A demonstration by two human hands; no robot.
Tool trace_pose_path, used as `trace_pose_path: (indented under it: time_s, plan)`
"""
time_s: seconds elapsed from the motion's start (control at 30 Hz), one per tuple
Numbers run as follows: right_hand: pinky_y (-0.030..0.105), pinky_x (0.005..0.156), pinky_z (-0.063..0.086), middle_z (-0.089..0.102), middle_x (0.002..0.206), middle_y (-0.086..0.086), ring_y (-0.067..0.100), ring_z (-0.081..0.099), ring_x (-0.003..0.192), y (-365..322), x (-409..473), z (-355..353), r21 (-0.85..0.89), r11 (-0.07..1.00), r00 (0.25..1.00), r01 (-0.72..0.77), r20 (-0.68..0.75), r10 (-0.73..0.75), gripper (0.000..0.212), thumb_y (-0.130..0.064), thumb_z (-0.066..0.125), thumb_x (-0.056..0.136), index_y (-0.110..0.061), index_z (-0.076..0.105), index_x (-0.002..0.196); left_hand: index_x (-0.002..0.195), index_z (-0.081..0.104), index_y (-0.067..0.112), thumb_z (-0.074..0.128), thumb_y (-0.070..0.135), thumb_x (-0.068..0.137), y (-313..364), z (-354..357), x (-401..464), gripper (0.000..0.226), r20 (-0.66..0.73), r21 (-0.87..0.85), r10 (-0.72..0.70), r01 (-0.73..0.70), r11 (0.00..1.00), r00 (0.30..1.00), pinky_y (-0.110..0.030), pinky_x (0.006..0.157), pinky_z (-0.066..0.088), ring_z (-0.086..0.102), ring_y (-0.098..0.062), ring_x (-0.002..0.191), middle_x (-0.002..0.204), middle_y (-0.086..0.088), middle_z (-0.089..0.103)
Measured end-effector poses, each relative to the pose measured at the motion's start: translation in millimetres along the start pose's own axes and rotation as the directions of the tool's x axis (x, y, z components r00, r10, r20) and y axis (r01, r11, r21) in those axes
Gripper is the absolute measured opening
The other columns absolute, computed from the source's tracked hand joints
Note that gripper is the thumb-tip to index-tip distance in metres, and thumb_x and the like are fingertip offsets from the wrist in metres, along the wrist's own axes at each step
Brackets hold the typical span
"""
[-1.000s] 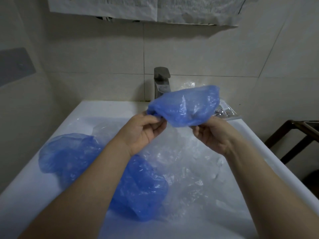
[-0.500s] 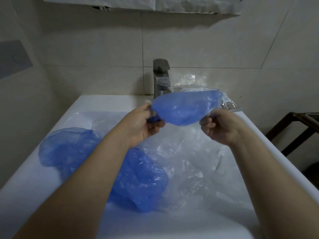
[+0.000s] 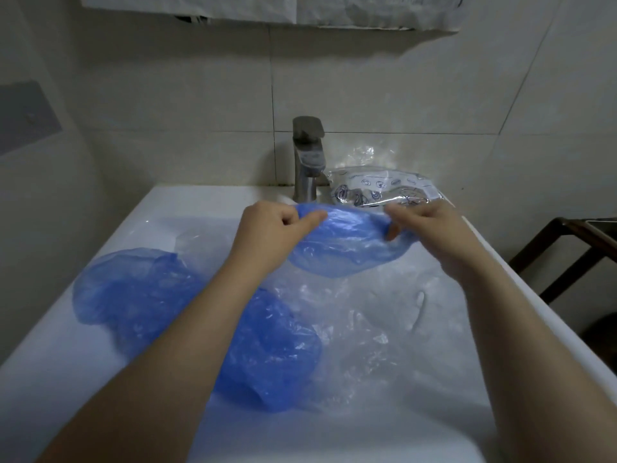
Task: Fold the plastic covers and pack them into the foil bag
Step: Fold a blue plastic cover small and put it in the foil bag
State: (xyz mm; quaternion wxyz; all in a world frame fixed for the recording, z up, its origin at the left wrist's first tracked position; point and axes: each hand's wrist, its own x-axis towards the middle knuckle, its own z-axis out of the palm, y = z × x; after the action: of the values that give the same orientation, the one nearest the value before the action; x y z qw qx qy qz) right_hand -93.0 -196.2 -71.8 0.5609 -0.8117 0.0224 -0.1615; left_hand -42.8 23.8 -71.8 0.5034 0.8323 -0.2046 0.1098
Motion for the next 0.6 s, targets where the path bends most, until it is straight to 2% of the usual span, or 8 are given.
trace_pose_path:
  time_s: [0.03,0.1,0.2,0.27,0.37,0.47,0.53,0.6]
  plan:
    - [0.019,0.058,0.035,0.055,0.054,0.003,0.009,0.045,0.055,-1,0,9,-0.034,0.999,0.997,0.02,-0.076,-0.022,0.033,-0.027,0.074,0.077,-0.01,0.06,0.052,0.044,0.036,0.015,0.074,0.03,0.078,-2,5,-2,0.053,-0.037,-0.002,0.024,-0.024,1.0,0.999,-0.015,0.046,0.027,0.031,-0.008,0.042,0.038,0.006,0.033]
    - [0.014,0.052,0.032,0.049,0.055,0.0,0.005,0.042,0.053,-3,0,20,0.019,1.0,0.995,0.02,-0.103,-0.018,0.031,-0.009,0.075,0.075,-0.012,0.051,0.056,0.048,0.037,0.017,0.078,0.019,0.074,-6,11,-2,0.048,-0.105,-0.052,0.021,-0.027,0.998,0.994,-0.012,0.047,0.028,0.035,-0.004,0.043,0.044,0.007,0.037]
    - [0.018,0.058,0.038,0.05,0.06,-0.003,0.01,0.047,0.06,-6,1,24,0.291,0.957,0.998,-0.006,-0.057,0.024,0.034,0.009,0.067,0.075,-0.016,0.05,0.061,0.061,0.04,0.019,0.074,0.005,0.074,-4,10,0,0.04,-0.148,-0.227,-0.02,-0.014,0.974,0.989,-0.007,0.053,0.033,0.038,0.002,0.051,0.063,0.008,0.042]
    - [0.019,0.059,0.046,0.052,0.067,0.004,0.015,0.051,0.063,-9,2,24,0.485,0.872,0.996,-0.06,-0.024,0.082,0.034,0.017,0.059,0.077,-0.014,0.05,0.066,0.072,0.047,0.022,0.072,-0.001,0.075,-3,8,1,0.034,-0.123,-0.379,-0.054,0.003,0.925,0.991,-0.006,0.064,0.039,0.046,0.005,0.066,0.077,0.009,0.048]
    - [0.019,0.06,0.051,0.057,0.075,0.008,0.014,0.061,0.062,-15,0,25,0.587,0.803,0.992,-0.101,-0.003,0.127,0.032,0.022,0.051,0.079,-0.009,0.054,0.074,0.087,0.059,0.024,0.067,-0.009,0.076,-6,7,4,0.035,-0.01,-0.589,-0.108,0.081,0.804,0.994,-0.02,0.076,0.052,0.059,-0.01,0.085,0.093,0.005,0.06]
    - [0.019,0.067,0.054,0.064,0.086,0.008,0.014,0.066,0.072,-16,0,16,0.471,0.878,0.995,-0.089,0.009,0.096,0.029,0.017,0.053,0.082,-0.009,0.063,0.084,0.092,0.064,0.02,0.064,-0.013,0.076,-5,4,4,0.036,0.056,-0.644,-0.121,0.128,0.754,0.991,-0.021,0.073,0.054,0.063,-0.011,0.081,0.092,0.002,0.065]
    - [0.019,0.074,0.053,0.065,0.089,0.003,0.011,0.064,0.077,-15,0,9,0.281,0.959,0.999,-0.034,0.012,0.031,0.028,0.013,0.056,0.083,-0.012,0.066,0.088,0.094,0.064,0.021,0.064,-0.012,0.077,-4,2,3,0.037,0.057,-0.615,-0.11,0.121,0.779,0.992,-0.018,0.074,0.054,0.063,-0.008,0.079,0.091,0.003,0.065]
    - [0.011,0.071,0.048,0.065,0.088,-0.001,0.003,0.06,0.073,-14,0,6,0.068,0.996,0.998,0.057,0.002,-0.057,0.027,0.012,0.059,0.082,-0.012,0.067,0.09,0.095,0.065,0.025,0.066,-0.008,0.077,-4,0,3,0.037,0.046,-0.534,-0.108,0.116,0.837,0.993,-0.02,0.077,0.053,0.062,-0.009,0.084,0.093,0.006,0.065]
